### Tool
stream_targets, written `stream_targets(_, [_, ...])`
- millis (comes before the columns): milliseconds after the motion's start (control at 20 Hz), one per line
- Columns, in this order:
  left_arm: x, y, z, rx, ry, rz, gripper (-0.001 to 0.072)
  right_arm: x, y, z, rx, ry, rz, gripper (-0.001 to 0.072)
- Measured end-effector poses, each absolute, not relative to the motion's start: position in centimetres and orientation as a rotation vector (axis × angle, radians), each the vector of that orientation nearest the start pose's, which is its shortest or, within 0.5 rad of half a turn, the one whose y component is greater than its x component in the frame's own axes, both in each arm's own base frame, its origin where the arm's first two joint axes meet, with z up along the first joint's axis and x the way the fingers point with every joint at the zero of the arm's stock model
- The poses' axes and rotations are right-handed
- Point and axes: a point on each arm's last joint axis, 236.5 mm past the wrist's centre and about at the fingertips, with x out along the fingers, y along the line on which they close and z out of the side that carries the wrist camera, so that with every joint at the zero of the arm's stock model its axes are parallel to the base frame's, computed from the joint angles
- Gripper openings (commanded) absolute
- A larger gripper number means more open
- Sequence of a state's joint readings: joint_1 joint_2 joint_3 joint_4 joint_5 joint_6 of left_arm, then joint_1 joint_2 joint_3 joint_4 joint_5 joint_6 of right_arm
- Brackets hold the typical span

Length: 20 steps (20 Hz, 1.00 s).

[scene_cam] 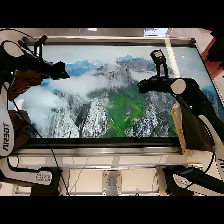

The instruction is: Fold the shirts.

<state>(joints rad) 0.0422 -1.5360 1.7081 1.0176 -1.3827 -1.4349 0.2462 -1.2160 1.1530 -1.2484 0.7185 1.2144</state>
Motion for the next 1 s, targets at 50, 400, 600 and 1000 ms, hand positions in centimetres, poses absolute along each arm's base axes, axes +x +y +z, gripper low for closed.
stream_targets(50, [46.1, -10.3, 11.6, -0.324, 1.133, -0.452, 0.0021, 44.0, 16.2, 9.3, -0.117, 0.737, 0.476, 0.0376])
stream_targets(400, [46.8, -3.0, 8.9, -0.076, 1.168, -0.199, 0.0233, 44.1, 16.1, 9.3, -0.118, 0.737, 0.475, 0.0376])
stream_targets(600, [46.1, 9.8, 8.4, 0.138, 1.192, 0.225, 0.0566, 44.1, 16.1, 9.3, -0.119, 0.737, 0.475, 0.0375])
stream_targets(1000, [35.8, 26.3, 1.9, -0.158, 1.328, 0.708, 0.0589, 44.3, 16.4, 9.7, -0.098, 0.721, 0.476, 0.0375])
